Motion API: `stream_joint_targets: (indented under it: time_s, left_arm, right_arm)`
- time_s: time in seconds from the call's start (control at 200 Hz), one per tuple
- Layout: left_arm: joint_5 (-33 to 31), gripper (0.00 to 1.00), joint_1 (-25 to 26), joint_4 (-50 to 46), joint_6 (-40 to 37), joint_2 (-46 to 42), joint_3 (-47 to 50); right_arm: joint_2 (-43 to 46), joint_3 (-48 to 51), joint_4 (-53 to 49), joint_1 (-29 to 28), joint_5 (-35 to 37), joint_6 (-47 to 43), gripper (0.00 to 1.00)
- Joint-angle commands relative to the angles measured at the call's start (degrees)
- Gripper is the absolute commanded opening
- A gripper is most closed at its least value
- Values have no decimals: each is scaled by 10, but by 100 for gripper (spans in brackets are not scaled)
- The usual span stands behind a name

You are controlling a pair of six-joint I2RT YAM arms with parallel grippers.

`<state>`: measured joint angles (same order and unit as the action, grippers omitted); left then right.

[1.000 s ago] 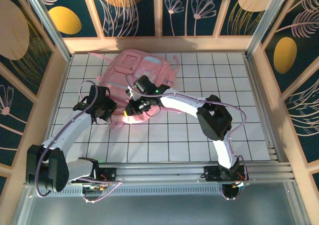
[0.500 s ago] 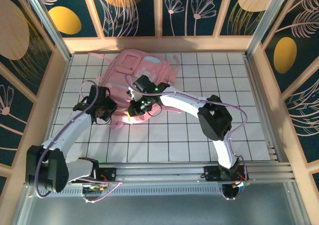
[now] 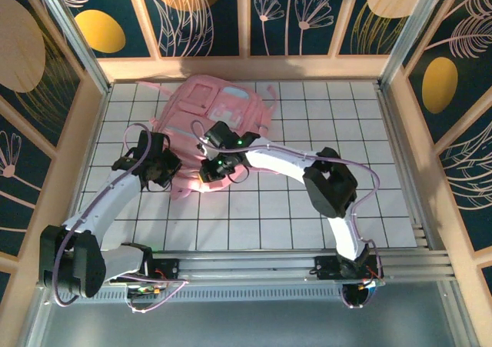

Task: Pack the student bag
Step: Zip the student bag at the top-center of the table.

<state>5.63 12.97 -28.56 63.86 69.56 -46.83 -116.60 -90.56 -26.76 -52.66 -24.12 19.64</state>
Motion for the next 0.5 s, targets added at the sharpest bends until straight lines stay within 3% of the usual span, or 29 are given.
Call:
stream_joint_targets:
  time_s: [0.0, 0.245, 0.385, 0.495]
  left_arm:
    - [-43, 0, -10, 2, -20, -38, -59]
    - [-50, 0, -9, 1, -25, -35, -52]
    - [-42, 0, -10, 10, -19, -32, -40]
    - [-44, 0, -9, 9, -18, -30, -42]
  right_arm:
    - [31, 67, -20, 25, 155, 34, 0]
    - [95, 136, 19, 38, 227, 42, 0]
    - [94, 136, 13, 35, 235, 38, 0]
    - [97, 151, 17, 27, 284, 33, 0]
